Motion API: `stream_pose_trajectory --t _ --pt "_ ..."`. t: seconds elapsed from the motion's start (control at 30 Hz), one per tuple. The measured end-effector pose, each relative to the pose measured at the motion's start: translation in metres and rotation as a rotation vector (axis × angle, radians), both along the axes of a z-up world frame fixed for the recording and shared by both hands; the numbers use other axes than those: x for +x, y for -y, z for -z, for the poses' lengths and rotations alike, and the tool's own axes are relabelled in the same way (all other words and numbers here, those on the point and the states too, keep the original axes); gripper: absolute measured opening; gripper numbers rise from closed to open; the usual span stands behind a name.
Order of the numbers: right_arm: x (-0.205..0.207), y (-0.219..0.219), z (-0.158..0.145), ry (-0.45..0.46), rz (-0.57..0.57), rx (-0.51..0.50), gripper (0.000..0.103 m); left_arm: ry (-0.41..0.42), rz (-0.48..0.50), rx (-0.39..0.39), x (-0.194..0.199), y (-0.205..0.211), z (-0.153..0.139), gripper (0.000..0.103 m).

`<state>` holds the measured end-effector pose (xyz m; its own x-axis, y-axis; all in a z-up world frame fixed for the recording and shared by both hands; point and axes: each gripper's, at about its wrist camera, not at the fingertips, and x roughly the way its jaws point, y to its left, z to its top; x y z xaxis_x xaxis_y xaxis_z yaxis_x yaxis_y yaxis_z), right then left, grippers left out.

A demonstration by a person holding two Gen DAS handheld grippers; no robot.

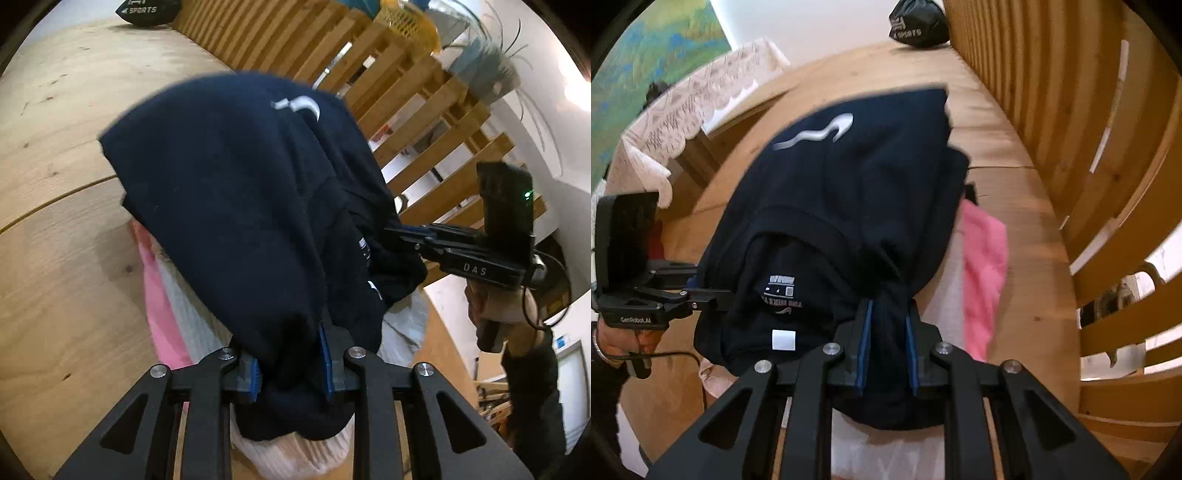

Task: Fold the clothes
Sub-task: 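Carry the navy shirt with both tools onto the white and pink clothes stack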

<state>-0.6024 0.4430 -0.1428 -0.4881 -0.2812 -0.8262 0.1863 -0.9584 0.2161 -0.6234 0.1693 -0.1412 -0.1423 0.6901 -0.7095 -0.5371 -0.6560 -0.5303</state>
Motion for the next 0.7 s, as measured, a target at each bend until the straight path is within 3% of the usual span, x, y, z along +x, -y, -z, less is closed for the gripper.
stream_pose_trajectory --t 0.2,0.33,0.37,0.4,0.43,0.5,0.53,0.7 --pt "0.002 0.005 -0.022 0.003 -0.009 0.029 0.018 -0.027 0.001 0.000 0.008 0.017 -0.025 0.021" --pt "0.030 -0.005 -0.034 -0.037 0.031 0.044 0.023 -0.079 0.002 -0.078 0.016 0.024 -0.036 0.035" --pt "0.038 -0.012 -0.038 -0.042 0.062 0.024 0.031 -0.063 -0.014 -0.065 0.020 0.030 -0.038 0.036" --pt "0.046 -0.019 -0.042 -0.043 0.095 -0.004 0.043 -0.047 -0.031 -0.053 0.024 0.036 -0.040 0.037" --pt "0.057 -0.028 -0.043 -0.022 0.128 -0.070 0.047 -0.032 -0.045 -0.039 0.029 0.039 -0.042 0.041" --pt "0.073 -0.037 -0.034 0.039 0.125 -0.234 0.049 -0.002 -0.063 -0.016 0.036 0.040 -0.043 0.057" --pt "0.081 -0.041 -0.030 0.066 0.124 -0.307 0.049 0.015 -0.067 -0.019 0.040 0.037 -0.041 0.058" --pt "0.082 -0.050 0.004 0.173 0.191 -0.442 0.049 0.159 -0.090 0.014 0.051 0.019 -0.022 0.058"
